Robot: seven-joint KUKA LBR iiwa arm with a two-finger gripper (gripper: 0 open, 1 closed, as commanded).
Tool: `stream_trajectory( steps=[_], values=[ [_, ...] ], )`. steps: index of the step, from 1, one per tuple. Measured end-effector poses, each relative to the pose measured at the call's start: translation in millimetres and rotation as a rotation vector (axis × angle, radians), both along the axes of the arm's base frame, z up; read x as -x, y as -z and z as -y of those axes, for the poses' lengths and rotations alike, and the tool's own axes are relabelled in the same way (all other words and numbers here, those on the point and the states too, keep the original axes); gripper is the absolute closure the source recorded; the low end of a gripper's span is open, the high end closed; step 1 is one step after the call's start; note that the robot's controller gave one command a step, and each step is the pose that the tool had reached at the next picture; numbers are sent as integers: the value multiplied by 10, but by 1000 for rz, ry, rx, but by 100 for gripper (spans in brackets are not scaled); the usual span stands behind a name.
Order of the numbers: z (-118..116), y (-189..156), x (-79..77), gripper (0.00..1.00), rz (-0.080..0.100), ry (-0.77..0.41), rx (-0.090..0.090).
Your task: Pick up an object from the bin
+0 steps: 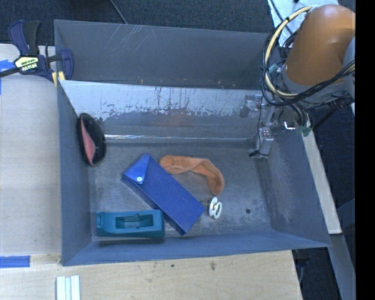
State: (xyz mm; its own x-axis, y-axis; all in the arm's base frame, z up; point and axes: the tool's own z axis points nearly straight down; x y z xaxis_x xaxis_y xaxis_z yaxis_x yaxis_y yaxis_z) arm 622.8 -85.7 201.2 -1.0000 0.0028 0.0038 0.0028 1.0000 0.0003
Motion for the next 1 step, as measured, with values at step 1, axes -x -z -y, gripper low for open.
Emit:
stream_trajectory(
  steps=[1],
  values=[
    [-4,-55,-13,0,8,-2,1]
  ],
)
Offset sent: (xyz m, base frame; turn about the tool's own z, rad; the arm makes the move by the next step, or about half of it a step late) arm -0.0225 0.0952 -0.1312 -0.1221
